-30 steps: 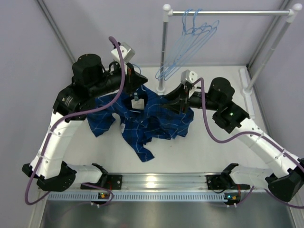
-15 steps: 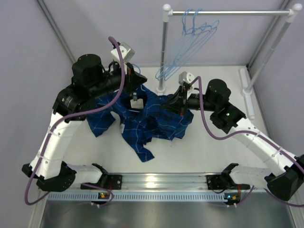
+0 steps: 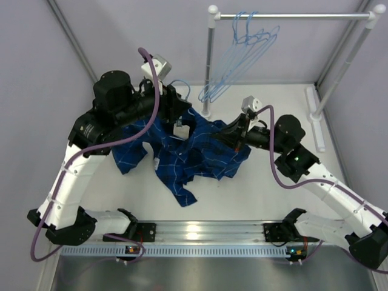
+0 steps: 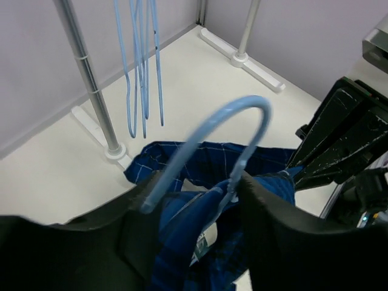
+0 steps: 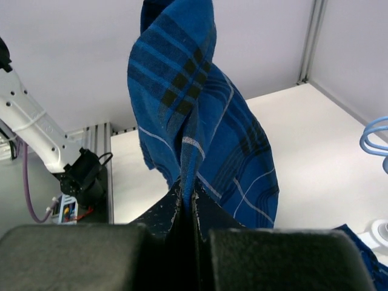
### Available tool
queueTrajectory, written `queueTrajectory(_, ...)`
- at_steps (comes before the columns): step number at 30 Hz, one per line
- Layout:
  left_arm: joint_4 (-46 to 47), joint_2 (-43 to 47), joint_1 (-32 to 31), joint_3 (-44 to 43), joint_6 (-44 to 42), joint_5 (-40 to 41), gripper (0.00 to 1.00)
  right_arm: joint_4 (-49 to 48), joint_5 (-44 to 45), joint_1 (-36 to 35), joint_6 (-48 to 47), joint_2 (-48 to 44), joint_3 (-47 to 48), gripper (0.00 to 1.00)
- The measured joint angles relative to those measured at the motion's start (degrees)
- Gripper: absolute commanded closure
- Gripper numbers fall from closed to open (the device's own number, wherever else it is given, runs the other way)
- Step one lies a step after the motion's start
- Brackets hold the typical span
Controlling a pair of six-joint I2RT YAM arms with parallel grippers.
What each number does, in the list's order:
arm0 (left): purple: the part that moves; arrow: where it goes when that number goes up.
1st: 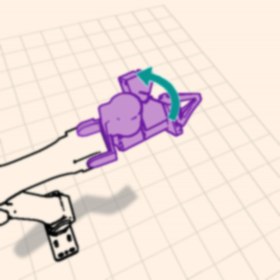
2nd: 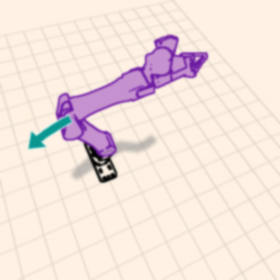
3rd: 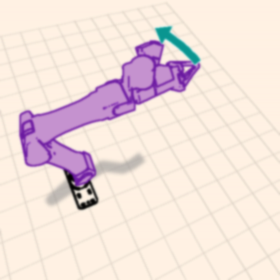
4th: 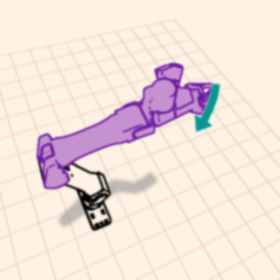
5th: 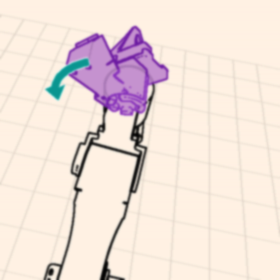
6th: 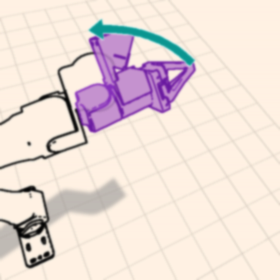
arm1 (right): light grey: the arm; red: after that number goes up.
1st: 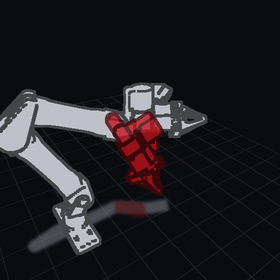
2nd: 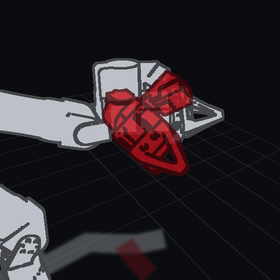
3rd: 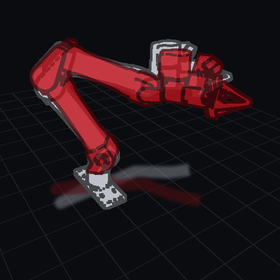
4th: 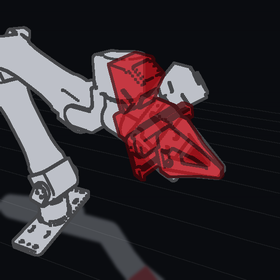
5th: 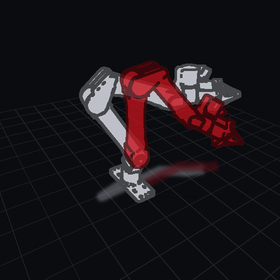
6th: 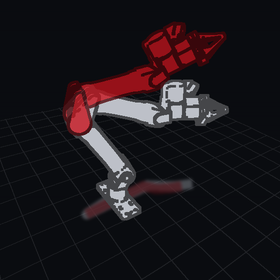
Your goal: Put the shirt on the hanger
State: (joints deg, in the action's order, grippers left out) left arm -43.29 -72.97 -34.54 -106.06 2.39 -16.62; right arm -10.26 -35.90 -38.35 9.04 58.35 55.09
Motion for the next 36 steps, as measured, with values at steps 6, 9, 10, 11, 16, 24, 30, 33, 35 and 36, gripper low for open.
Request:
queueTrajectory(6,0.02,3.23,0.33,1.03,0.57,3.28,0.02,1.01,1.79,0.02,0.52,-3.65,-1.62,1.00)
queueTrajectory(9,0.11,6.05,0.35,1.53,0.90,2.91,0.02,2.23,3.56,0.02,0.74,-7.37,-3.96,1.00)
queueTrajectory(10,0.26,7.08,0.35,1.73,0.92,2.58,0.02,2.99,4.52,0.02,0.92,-9.14,-5.05,1.00)
queueTrajectory(11,0.48,8.13,0.35,1.99,0.92,2.34,0.02,3.78,5.60,0.02,1.09,-11.04,-6.14,1.00)
queueTrajectory(16,2.97,13.20,0.35,4.94,1.46,1.27,0.02,12.31,13.66,0.02,1.75,-19.37,-8.35,1.00)
queueTrajectory(24,6.88,18.60,0.35,10.99,2.69,4.96,0.02,29.07,33.97,0.02,4.11,-26.23,-9.29,1.00)
queueTrajectory(30,7.39,18.84,0.35,12.72,3.26,8.09,0.02,44.04,45.20,0.02,3.98,-27.19,-6.58,1.00)
queueTrajectory(33,7.48,19.23,0.35,13.68,3.56,9.29,0.02,48.15,50.90,0.02,4.31,-27.23,-3.78,1.00)
queueTrajectory(35,7.54,19.39,0.35,14.43,3.69,9.88,0.02,49.64,56.28,0.00,5.16,-27.71,-2.67,1.00)
queueTrajectory(36,7.61,19.52,0.35,14.80,3.76,10.12,0.02,50.23,59.36,0.00,5.79,-27.71,-2.19,1.00)
